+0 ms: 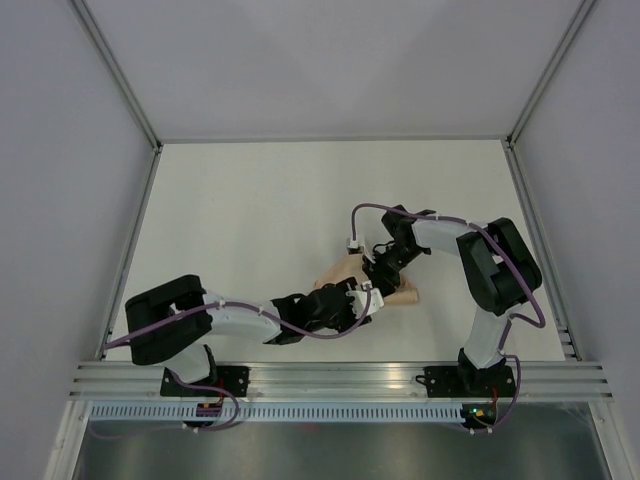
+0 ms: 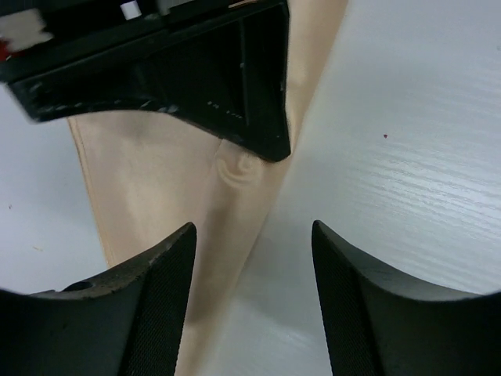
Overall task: Fold the napkin, place the utensils inside, and roll it up
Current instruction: Roll the napkin at the center of the board.
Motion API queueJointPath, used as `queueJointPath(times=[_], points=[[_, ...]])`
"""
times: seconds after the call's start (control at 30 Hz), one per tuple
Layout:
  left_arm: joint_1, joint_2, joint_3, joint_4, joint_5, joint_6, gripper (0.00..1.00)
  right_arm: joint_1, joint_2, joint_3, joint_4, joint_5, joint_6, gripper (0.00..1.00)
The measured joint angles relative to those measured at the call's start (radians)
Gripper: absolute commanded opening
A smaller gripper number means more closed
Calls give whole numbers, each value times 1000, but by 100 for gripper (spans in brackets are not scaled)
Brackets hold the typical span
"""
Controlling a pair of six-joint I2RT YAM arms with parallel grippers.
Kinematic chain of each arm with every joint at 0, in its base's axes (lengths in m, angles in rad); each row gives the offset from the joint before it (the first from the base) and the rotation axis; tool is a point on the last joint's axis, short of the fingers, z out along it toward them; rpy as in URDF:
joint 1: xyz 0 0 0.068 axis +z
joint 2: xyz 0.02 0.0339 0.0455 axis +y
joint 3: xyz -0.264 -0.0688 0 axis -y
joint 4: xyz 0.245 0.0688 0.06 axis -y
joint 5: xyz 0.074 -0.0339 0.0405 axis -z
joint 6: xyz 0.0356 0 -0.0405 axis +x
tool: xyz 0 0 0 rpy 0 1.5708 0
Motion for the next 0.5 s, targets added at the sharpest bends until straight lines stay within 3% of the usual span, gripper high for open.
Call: queueJointPath(times=[0.37, 0.5], points=[[-51, 202, 100, 69, -100, 162, 67, -19, 42, 31, -41, -35, -9, 0], [-51, 234, 118, 99, -127, 180, 63, -26, 51, 36, -50, -45, -16, 1]])
